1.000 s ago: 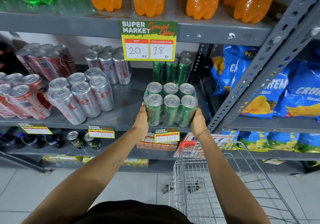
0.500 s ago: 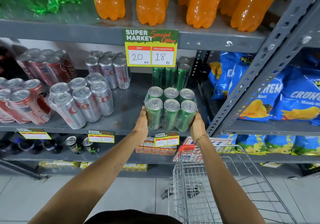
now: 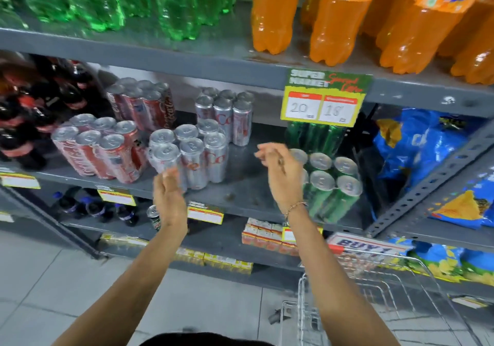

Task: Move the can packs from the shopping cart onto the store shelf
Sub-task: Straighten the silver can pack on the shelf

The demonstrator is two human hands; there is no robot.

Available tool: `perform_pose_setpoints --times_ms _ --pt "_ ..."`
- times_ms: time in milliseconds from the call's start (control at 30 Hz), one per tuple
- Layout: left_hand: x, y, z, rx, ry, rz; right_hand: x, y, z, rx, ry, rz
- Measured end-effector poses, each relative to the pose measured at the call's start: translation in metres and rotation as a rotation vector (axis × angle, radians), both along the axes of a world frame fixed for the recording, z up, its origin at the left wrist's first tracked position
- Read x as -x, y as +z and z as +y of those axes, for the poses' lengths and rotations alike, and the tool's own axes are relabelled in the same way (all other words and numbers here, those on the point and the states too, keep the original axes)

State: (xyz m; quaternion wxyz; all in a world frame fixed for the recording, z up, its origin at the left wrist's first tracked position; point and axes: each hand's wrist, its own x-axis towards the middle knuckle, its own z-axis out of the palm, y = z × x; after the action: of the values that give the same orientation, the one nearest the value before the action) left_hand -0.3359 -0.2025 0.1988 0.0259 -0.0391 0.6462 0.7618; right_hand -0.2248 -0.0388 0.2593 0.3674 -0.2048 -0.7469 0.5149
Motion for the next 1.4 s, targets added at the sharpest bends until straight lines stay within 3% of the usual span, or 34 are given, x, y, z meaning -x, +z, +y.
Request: perform_pose_setpoints --times_ms 67,133,233,367,933,1400 --pt "0.025 -0.004 -0.023 0.069 0.185 -0.044 0.039 -0.011 -0.015 0.070 0.161 -0.189" --pt "0.051 -0.006 -0.036 0.117 0.186 -0.061 0.073 -0.022 -0.021 0.145 0.229 -0.338" --pt "0.076 -0.009 -0.036 0.173 -0.081 -0.094 0.111 -0.031 -0.023 0.300 0.262 -0.404" --pt "0.081 -0.005 -0.021 0.083 -0.335 -0.164 0.132 -0.044 -0.020 0.539 0.207 -0.251" --pt "0.120 -0.016 -0.026 -0.049 -0.647 -0.186 0.088 -0.065 -0.070 0.519 -0.122 -0.308" --pt "0.127 -0.026 -0.029 0.045 -0.730 -0.175 0.094 -0.068 -0.072 0.522 -0.200 -0.324"
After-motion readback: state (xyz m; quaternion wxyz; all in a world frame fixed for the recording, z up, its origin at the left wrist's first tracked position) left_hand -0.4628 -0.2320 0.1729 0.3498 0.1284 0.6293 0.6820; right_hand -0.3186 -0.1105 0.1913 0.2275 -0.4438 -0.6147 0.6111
